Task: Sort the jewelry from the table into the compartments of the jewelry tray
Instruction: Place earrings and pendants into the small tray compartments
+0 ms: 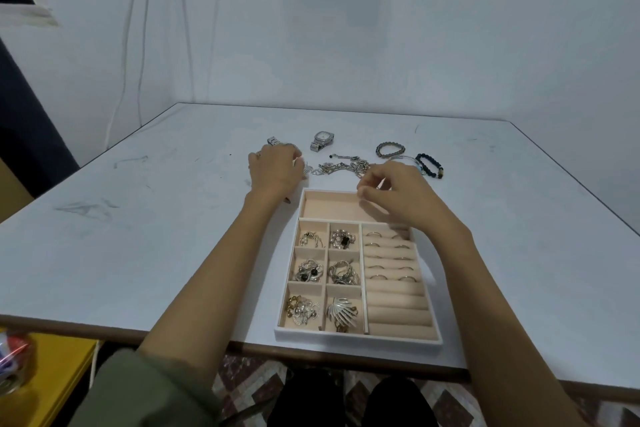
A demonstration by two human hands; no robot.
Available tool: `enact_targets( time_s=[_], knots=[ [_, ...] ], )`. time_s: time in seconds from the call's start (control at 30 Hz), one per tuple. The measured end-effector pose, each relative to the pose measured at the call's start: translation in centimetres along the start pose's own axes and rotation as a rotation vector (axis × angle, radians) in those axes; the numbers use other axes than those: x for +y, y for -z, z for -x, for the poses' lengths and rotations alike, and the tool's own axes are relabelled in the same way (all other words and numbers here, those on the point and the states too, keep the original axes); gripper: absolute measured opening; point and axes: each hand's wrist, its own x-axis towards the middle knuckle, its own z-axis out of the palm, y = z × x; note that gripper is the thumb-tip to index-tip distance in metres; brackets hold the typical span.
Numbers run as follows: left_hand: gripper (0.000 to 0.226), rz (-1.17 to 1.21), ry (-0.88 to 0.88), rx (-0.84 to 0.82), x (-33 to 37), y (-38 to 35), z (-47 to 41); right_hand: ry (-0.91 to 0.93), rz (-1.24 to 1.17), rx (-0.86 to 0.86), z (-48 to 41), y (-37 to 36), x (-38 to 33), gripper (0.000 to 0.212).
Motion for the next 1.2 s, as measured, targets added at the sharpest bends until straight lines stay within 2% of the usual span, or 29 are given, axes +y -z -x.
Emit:
enact_targets(
  time_s=[0.13,0.27,0.47,0.73,0.87,1.07,1.2],
  knots=[
    [0.028,-0.128,-0.004,-0.017,0.7,-1.5,-1.8,-0.007,-0.085,0.020,0.0,0.3,0.0,0.008],
    [0.023,-0.140,-0.018,0.062,0.4,-2.3,-2.2,-0.016,-0.197,0.045,-0.3,0.5,-0.3,0.008],
    [0.025,0.042,-0.077,0.213,-1.1,-2.1,-1.4,-0.062,-0.118,0.025,-2.5,-0.1,-1.0,0.006],
    [0.013,0.301,-0.100,0.354,-1.4,-0.6,-0.2,-0.032,0.189,-0.056,-8.6,-3.0,-1.7,0.017],
    [0.010,0.585,-0.137,0.346,-1.6,-0.2,0.5,-0.023,0.296,-0.146,-10.3,-4.5,-1.9,0.028],
    [0.008,0.684,-0.136,0.352,-1.5,0.1,0.5,-0.021,0.348,-0.107,-10.6,-5.8,-2.3,0.016],
    [0.008,0.754,-0.120,0.346,-1.6,0.5,0.6,-0.032,0.324,-0.149,-10.8,-6.0,-2.5,0.015]
  ],
)
